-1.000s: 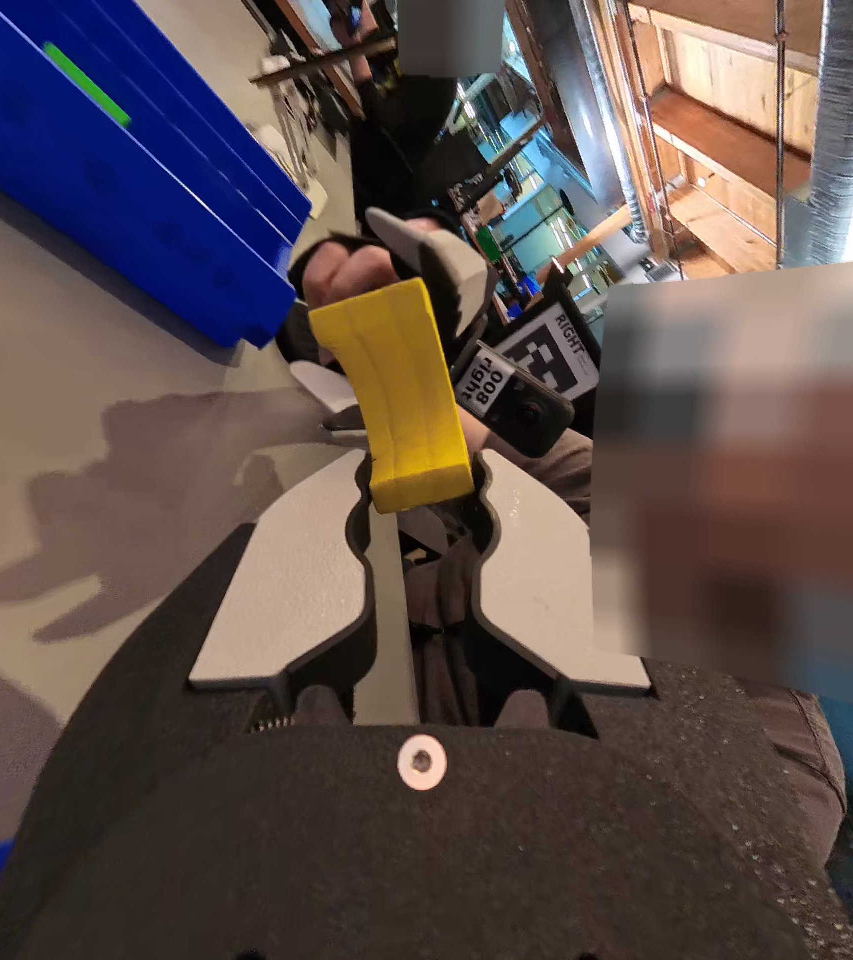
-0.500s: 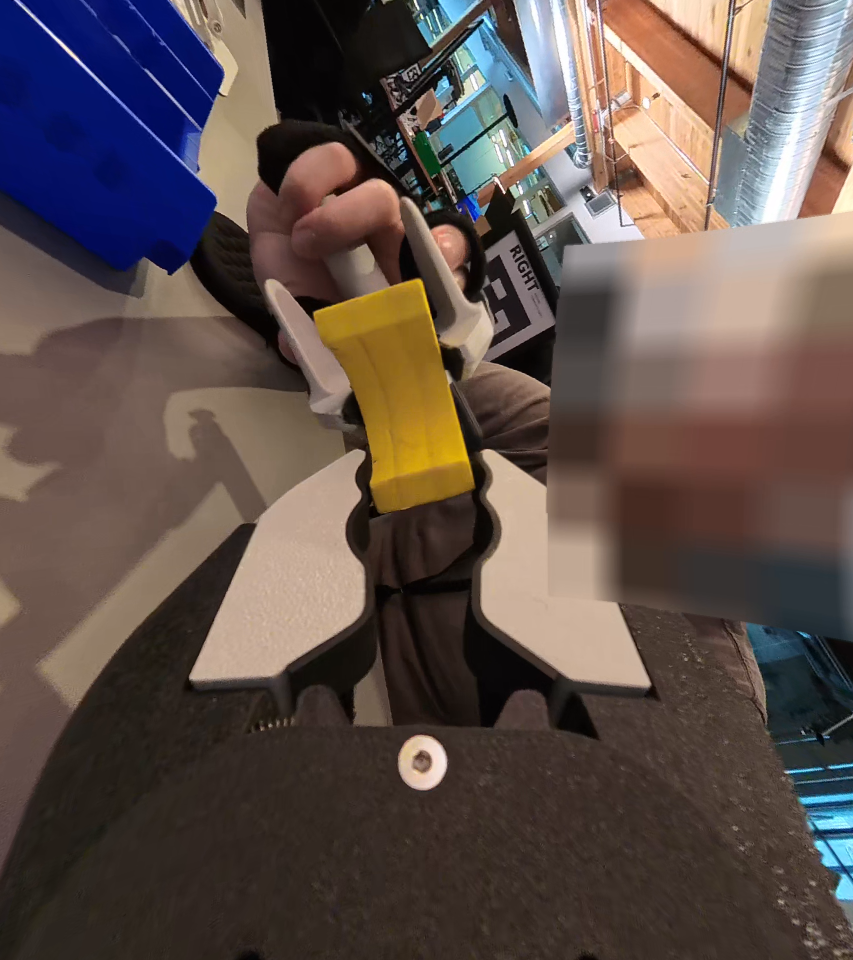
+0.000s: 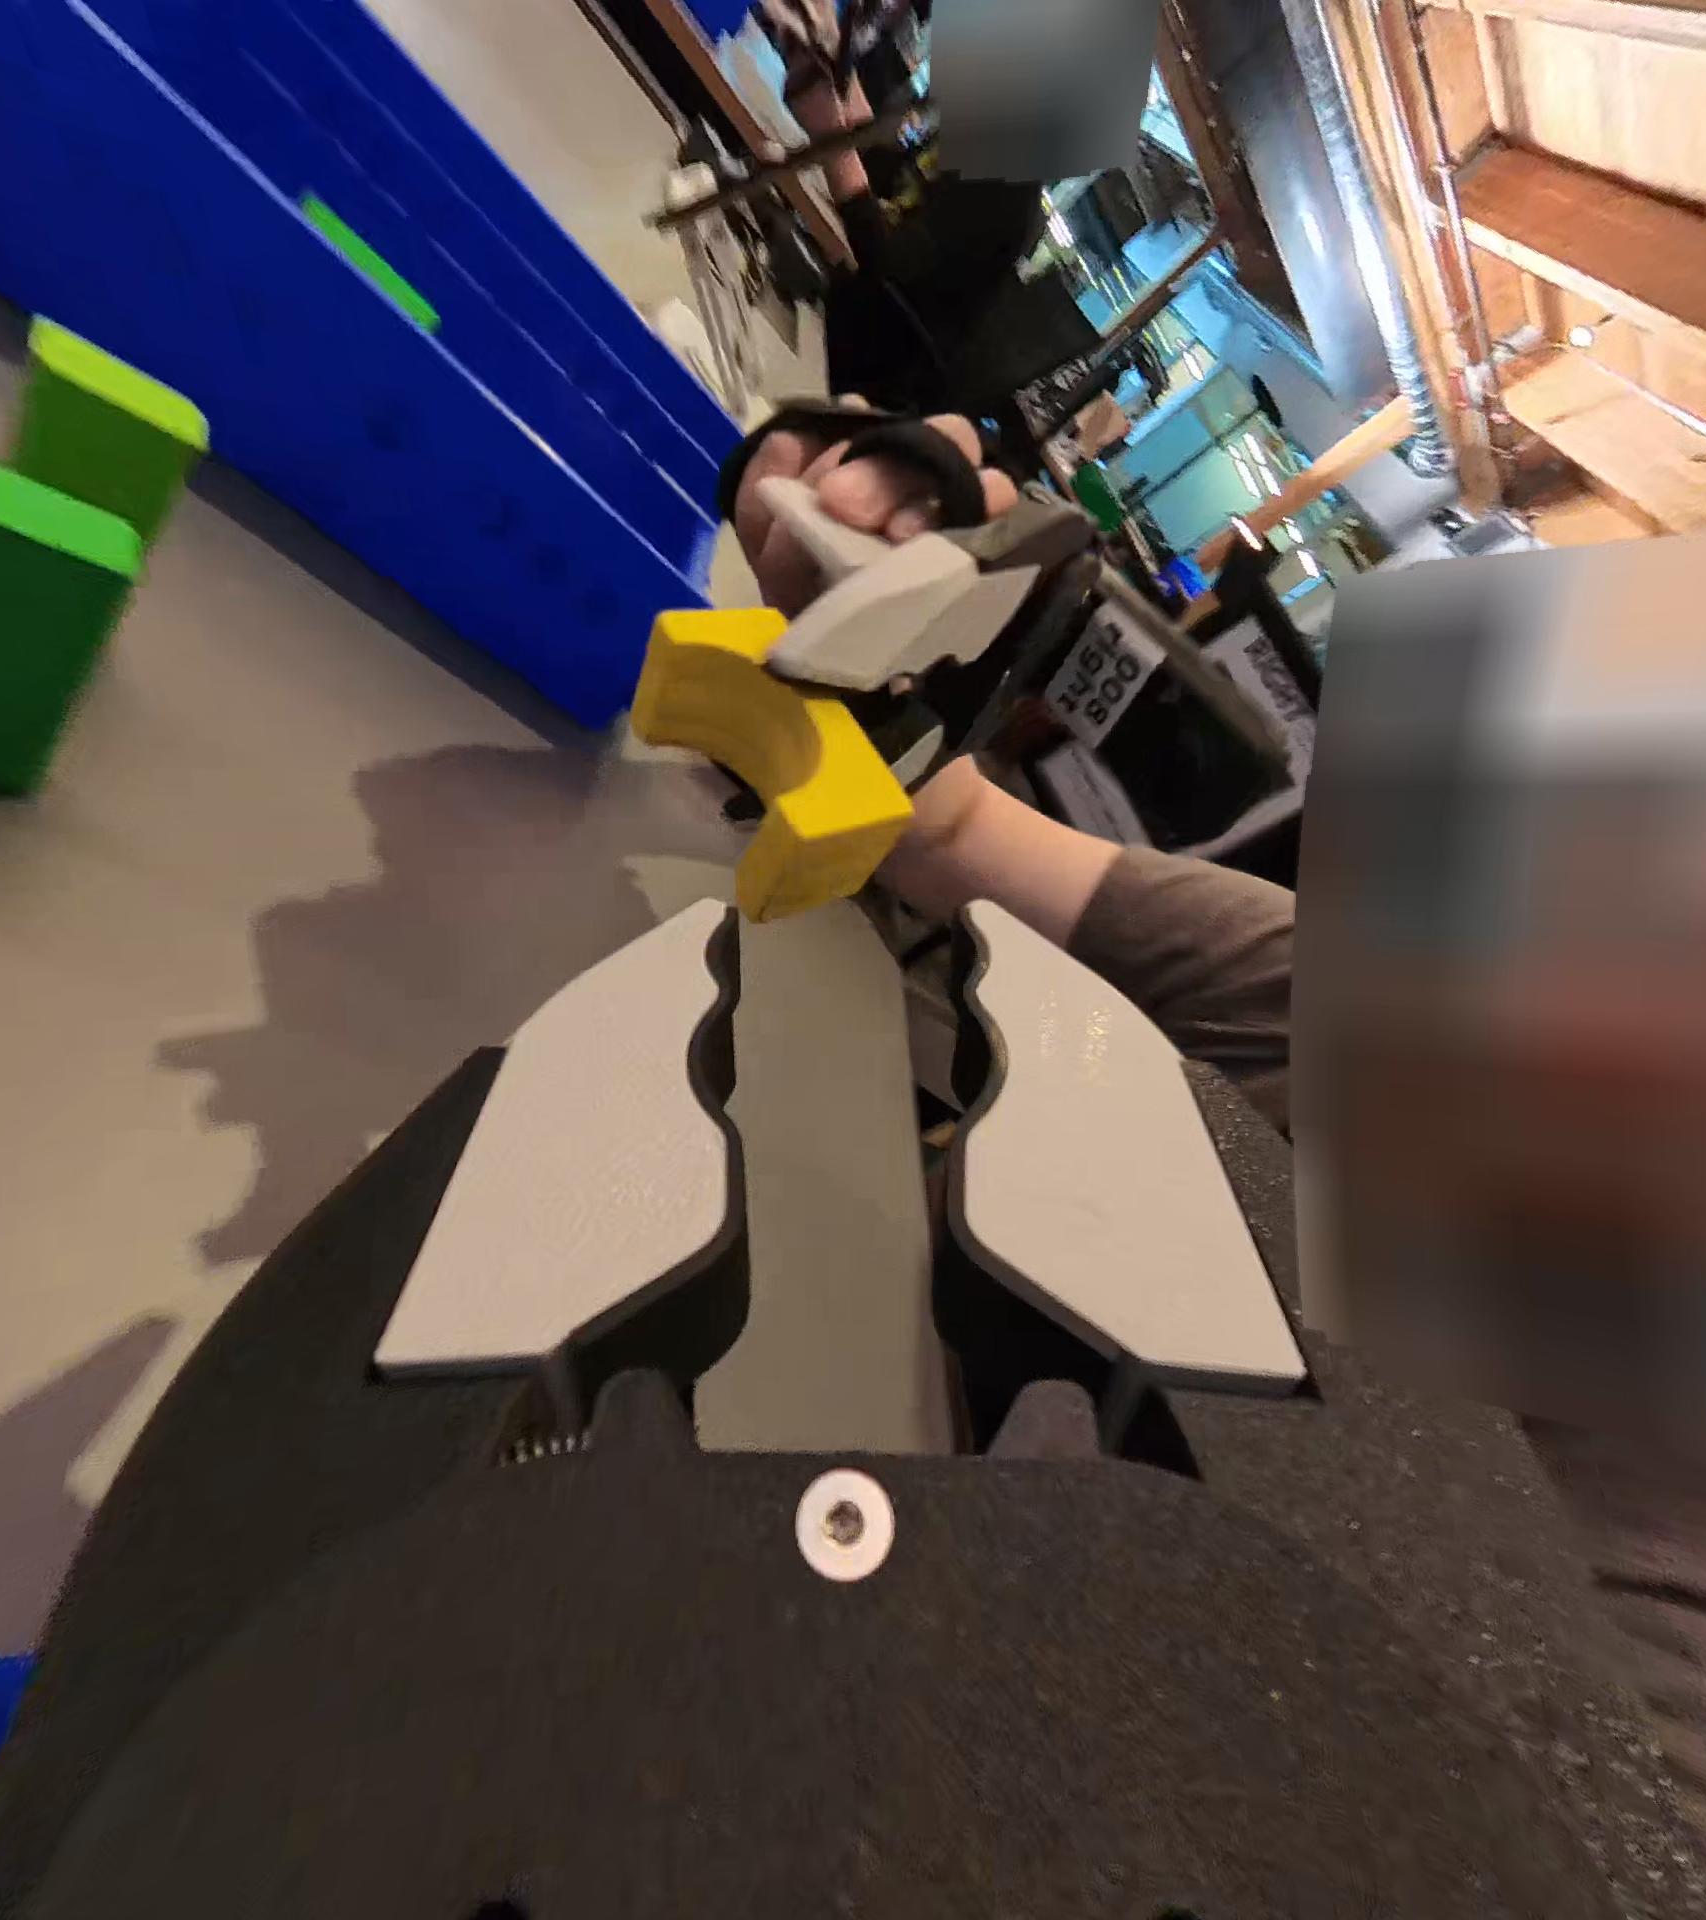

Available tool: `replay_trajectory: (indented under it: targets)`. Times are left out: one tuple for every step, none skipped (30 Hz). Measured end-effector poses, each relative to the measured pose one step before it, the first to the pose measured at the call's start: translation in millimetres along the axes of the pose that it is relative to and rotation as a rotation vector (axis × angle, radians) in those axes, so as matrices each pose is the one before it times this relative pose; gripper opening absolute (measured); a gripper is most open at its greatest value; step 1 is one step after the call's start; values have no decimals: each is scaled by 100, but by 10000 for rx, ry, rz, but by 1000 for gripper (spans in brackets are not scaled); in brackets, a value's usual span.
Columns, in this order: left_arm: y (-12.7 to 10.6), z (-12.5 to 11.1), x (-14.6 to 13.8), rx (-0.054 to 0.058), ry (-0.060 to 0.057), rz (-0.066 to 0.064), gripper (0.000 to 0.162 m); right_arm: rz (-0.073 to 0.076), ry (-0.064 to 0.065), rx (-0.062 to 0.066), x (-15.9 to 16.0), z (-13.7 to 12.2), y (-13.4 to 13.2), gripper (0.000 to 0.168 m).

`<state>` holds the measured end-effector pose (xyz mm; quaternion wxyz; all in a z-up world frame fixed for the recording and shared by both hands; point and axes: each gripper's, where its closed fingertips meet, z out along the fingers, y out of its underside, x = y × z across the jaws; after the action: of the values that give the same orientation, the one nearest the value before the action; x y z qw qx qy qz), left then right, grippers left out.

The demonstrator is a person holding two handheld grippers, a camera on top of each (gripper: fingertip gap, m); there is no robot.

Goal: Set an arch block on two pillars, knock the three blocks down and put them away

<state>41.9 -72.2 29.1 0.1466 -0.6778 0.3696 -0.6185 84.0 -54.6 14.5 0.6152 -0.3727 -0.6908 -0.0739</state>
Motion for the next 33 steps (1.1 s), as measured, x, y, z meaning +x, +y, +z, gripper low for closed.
replay_trajectory:
  targets:
    - [-580, -362, -224, 271, -462, 380, 38, 897, -604, -45, 62, -246, 790, 35]
    - [-433, -335, -294, 172, -521, 394, 38, 868, -644, 75, 67, -403, 653, 35]
    - [-306, -286, -218, 112, -472, 336, 38, 838, -371, 27, 457, -561, 618, 35]
    - [-104, -256, -242, -23, -473, 253, 37, 802, -437, 2, 438, -592, 604, 36]
    - [70, -184, -139, -115, -384, 213, 37, 795, -661, -222, 211, -554, 793, 36]
    - [139, -125, 48, -133, -235, 153, 36, 635, -499, -297, 471, -425, 917, 36]
    - [102, -36, 148, -106, -124, 105, 36, 473, -566, -301, 527, -236, 956, 36]
    - [-1, 26, 256, -37, -19, 86, 36, 401, -623, -380, 611, -50, 1054, 36]
    - [-89, 107, 278, 18, 45, 48, 36, 377, -567, -523, 850, 100, 1148, 36]
    - [-44, 154, 260, -13, 71, 9, 36, 273, -311, -582, 1258, 153, 1092, 36]
    - [87, 191, 210, -92, 69, 5, 35, 225, -354, -438, 1091, 206, 827, 36]
    - [163, 199, 102, -131, 13, 9, 35, 263, -513, -223, 675, 198, 371, 36]
    - [212, 190, -26, -153, -46, 6, 35, 241, -423, -61, 589, 175, -4, 36]
    - [171, 177, -45, -126, -48, 20, 35, 204, -377, -32, 404, 182, -160, 36]
    - [77, 153, -23, -65, -20, 28, 35, 149, -390, -183, 168, 254, -73, 36]
    - [28, 119, -17, -21, -4, -1, 35, 43, -153, -321, 364, 359, 69, 36]
    - [16, 77, 28, -18, 34, -31, 35, -67, 7, -389, 480, 444, 174, 36]
    - [43, 67, 61, -29, 69, -42, 35, -96, -46, -352, 340, 513, 155, 36]
    - [56, 37, 56, -39, 67, -36, 34, -34, -128, -260, 200, 523, 93, 36]
    - [27, 9, 4, -17, 36, -16, 34, -12, -47, -205, 305, 507, 48, 36]
    - [-4, -19, -65, 4, -6, -18, 34, -39, -14, -177, 268, 443, 51, 36]
    - [10, -35, -109, 7, -15, -35, 34, -77, -10, -174, 168, 377, 85, 36]
    - [21, -29, -103, 6, -1, -45, 34, -114, 56, -156, 160, 292, 74, 36]
    - [3, -21, -73, 10, 17, -46, 34, -112, 67, -91, 120, 217, 23, 36]
    - [-22, -17, -74, 12, 21, -51, 34, -63, 0, -74, 23, 173, 53, 36]
    - [-15, -13, -50, 14, 27, -50, 33, -41, 50, -85, 89, 113, 111, 37]
    - [-2, 20, -20, 5, 34, -37, 33, -47, 86, -31, 127, 82, 73, 37]
    - [22, 36, -22, -13, 27, -19, 33, -10, 6, 58, 18, 79, -37, 37]
    - [34, 52, -5, -16, 16, -4, 33, 9, -35, 54, -70, 120, -36, 37]
    - [48, 77, 17, -35, 22, -6, 33, -26, 23, -32, -1, 138, 64, 37]
    - [84, 80, 23, -54, 28, -17, 33, -36, 70, -79, 94, 123, 136, 37]
    - [83, 91, 22, -53, 23, -12, 33, 7, 8, -37, 14, 115, 78, 37]
    - [83, 87, 14, -55, 13, -1, 33, 49, -72, 9, -90, 109, 38, 37]
